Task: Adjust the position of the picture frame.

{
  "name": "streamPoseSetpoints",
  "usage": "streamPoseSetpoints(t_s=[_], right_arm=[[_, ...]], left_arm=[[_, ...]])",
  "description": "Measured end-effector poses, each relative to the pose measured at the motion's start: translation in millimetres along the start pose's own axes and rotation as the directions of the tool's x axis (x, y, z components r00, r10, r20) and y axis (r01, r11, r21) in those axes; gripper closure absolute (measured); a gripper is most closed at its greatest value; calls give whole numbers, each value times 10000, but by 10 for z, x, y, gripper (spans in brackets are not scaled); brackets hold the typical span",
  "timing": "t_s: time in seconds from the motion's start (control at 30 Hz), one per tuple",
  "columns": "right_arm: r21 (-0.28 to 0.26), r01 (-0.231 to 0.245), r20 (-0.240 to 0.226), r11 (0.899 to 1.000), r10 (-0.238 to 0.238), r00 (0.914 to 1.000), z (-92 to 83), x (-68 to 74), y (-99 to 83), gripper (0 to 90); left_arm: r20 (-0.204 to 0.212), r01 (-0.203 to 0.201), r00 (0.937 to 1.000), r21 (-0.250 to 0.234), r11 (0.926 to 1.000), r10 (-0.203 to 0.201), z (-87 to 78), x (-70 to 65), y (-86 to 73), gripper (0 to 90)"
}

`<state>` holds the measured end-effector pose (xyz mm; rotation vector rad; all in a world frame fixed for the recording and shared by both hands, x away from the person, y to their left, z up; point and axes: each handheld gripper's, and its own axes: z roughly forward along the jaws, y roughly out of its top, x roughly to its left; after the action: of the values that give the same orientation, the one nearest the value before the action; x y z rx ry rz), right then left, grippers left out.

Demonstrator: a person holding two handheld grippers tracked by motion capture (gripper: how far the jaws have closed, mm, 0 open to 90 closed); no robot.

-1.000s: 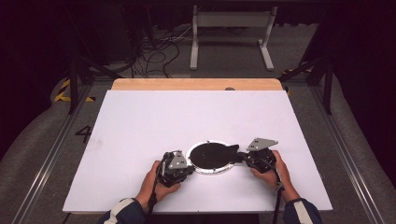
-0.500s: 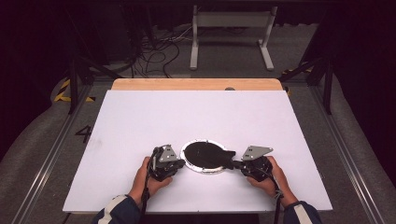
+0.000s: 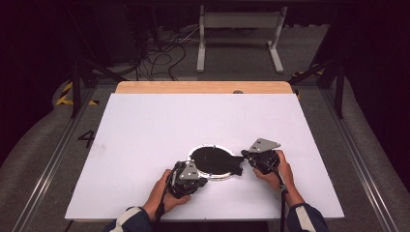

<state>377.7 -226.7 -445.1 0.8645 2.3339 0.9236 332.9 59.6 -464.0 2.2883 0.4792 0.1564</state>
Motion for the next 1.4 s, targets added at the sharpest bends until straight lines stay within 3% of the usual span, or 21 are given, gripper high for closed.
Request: streamPoseSetpoints(t_s=[0.17,0.4,0.63,1.2,1.4], right_arm=[[468,-71,-310,9989,85,9995,105,-43,-18,900],[404,-155,-464,9991,173,9988,75,-21,-33,900],[360,-207,-537,9991,226,9983,53,10,-60,900],[439,-149,-581,9989,174,9982,53,13,-64,900],[453,-268,-637,9986,297,9975,48,10,-72,900]], left_arm=[[-418,199,9989,-177,9996,-206,29,5,6,877],[-701,29,9975,-70,10000,-34,13,44,8,883],[-543,337,9979,-203,9992,-348,1,162,-17,885],[-537,3,9986,-166,9999,-12,6,217,-5,888],[-624,125,9980,-192,9997,-136,17,291,8,895]])
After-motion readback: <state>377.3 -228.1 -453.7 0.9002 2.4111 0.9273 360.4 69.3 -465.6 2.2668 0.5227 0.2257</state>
